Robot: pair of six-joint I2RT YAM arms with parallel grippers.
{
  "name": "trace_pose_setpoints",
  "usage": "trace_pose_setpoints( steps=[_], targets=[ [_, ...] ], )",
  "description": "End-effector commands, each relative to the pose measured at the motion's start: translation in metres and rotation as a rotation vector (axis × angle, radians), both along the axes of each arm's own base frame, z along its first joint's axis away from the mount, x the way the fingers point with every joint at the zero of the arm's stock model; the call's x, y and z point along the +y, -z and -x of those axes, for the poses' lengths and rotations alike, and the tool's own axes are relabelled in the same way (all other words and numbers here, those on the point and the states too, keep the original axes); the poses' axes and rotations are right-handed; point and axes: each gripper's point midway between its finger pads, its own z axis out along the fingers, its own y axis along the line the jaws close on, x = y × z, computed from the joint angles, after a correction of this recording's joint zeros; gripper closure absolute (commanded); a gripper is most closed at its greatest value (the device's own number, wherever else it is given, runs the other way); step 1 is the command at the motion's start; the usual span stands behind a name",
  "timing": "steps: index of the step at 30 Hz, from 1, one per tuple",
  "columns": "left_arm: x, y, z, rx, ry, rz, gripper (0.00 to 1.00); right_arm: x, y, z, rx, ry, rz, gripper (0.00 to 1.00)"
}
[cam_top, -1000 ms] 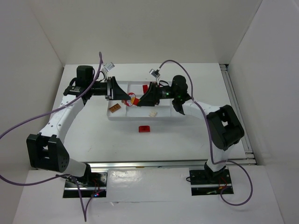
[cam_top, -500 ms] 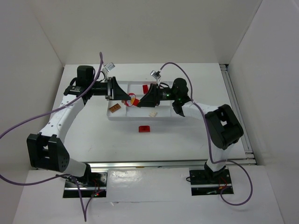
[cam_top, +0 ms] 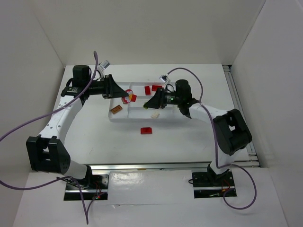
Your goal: Sort the legos into containers by color
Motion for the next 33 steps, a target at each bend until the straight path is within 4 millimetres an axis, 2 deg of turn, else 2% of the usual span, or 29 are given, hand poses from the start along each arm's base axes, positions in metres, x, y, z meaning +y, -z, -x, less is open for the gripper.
trace_pose_setpoints(
  steps=[1, 2, 4, 5, 6, 7, 9, 11, 13, 14, 16, 17, 18, 19, 21, 22, 23, 25, 26, 27, 30, 31, 32, 33],
  targets=[
    [0.006, -0.023, -0.006, -0.084, -0.052, -0.011, 1.00, -0.047, 0.021, -0.060, -0.040, 0.428, 0.328, 0.89],
    [0.009, -0.019, -0.009, -0.075, -0.079, -0.028, 1.00, -0.082, 0.044, -0.080, 0.011, 0.647, 0.482, 0.89],
    [0.008, -0.013, -0.009, -0.061, -0.094, -0.052, 1.00, -0.110, 0.052, -0.093, 0.029, 0.808, 0.575, 0.89],
    [0.012, -0.012, -0.012, -0.063, -0.129, -0.074, 1.00, -0.130, 0.054, -0.100, 0.029, 0.903, 0.632, 0.89],
    [0.014, -0.010, -0.014, -0.075, -0.139, -0.089, 1.00, -0.135, 0.048, -0.105, 0.012, 0.932, 0.647, 0.89],
    [0.012, -0.010, -0.010, -0.064, -0.140, -0.100, 1.00, -0.152, 0.057, -0.111, 0.031, 0.984, 0.694, 0.89],
    [0.013, -0.007, -0.010, -0.069, -0.164, -0.129, 1.00, -0.161, 0.052, -0.122, 0.027, 1.029, 0.705, 0.89],
    [0.007, -0.008, -0.007, -0.078, -0.146, -0.139, 1.00, -0.172, 0.059, -0.132, 0.037, 1.076, 0.742, 0.89],
    [0.006, -0.005, -0.007, -0.079, -0.152, -0.158, 1.00, -0.180, 0.055, -0.147, 0.035, 1.110, 0.736, 0.88],
    [0.006, -0.005, -0.007, -0.079, -0.152, -0.158, 1.00, -0.190, 0.066, -0.152, 0.053, 1.136, 0.771, 0.88],
    [0.004, -0.002, -0.006, -0.077, -0.152, -0.175, 1.00, -0.194, 0.061, -0.168, 0.038, 1.165, 0.773, 0.88],
    [0.004, -0.002, -0.006, -0.077, -0.152, -0.175, 1.00, -0.197, 0.074, -0.169, 0.059, 1.169, 0.816, 0.88],
    [0.004, -0.002, -0.006, -0.077, -0.152, -0.175, 1.00, -0.198, 0.074, -0.174, 0.055, 1.179, 0.819, 0.88],
    [0.005, 0.000, -0.006, -0.069, -0.159, -0.182, 1.00, -0.198, 0.069, -0.182, 0.044, 1.196, 0.814, 0.86],
    [0.002, 0.000, -0.005, -0.070, -0.150, -0.182, 1.00, -0.204, 0.082, -0.186, 0.064, 1.204, 0.843, 0.78],
    [0.003, -0.003, -0.003, -0.078, -0.151, -0.180, 1.00, -0.200, 0.079, -0.190, 0.055, 1.189, 0.833, 0.59],
    [0.003, -0.003, -0.003, -0.078, -0.151, -0.180, 1.00, -0.199, 0.081, -0.193, 0.056, 1.188, 0.834, 0.48],
    [0.003, -0.002, -0.002, -0.077, -0.146, -0.186, 1.00, -0.199, 0.082, -0.191, 0.061, 1.185, 0.842, 0.27],
    [0.001, -0.001, -0.002, -0.078, -0.145, -0.191, 1.00, -0.199, 0.082, -0.191, 0.061, 1.185, 0.842, 0.22],
    [0.001, -0.001, -0.002, -0.078, -0.145, -0.191, 1.00, -0.200, 0.069, -0.188, 0.047, 1.193, 0.822, 0.22],
    [0.000, -0.002, 0.000, -0.078, -0.137, -0.186, 1.00, -0.199, 0.052, -0.180, 0.030, 1.188, 0.783, 0.21],
    [-0.001, -0.002, 0.001, -0.077, -0.129, -0.180, 1.00, -0.194, 0.031, -0.177, 0.006, 1.173, 0.727, 0.22],
    [-0.005, -0.001, 0.003, -0.071, -0.093, -0.165, 1.00, -0.196, 0.027, -0.172, -0.003, 1.155, 0.714, 0.23],
    [-0.008, -0.006, 0.006, -0.087, -0.069, -0.153, 1.00, -0.190, 0.017, -0.167, -0.024, 1.119, 0.681, 0.25]
  ],
)
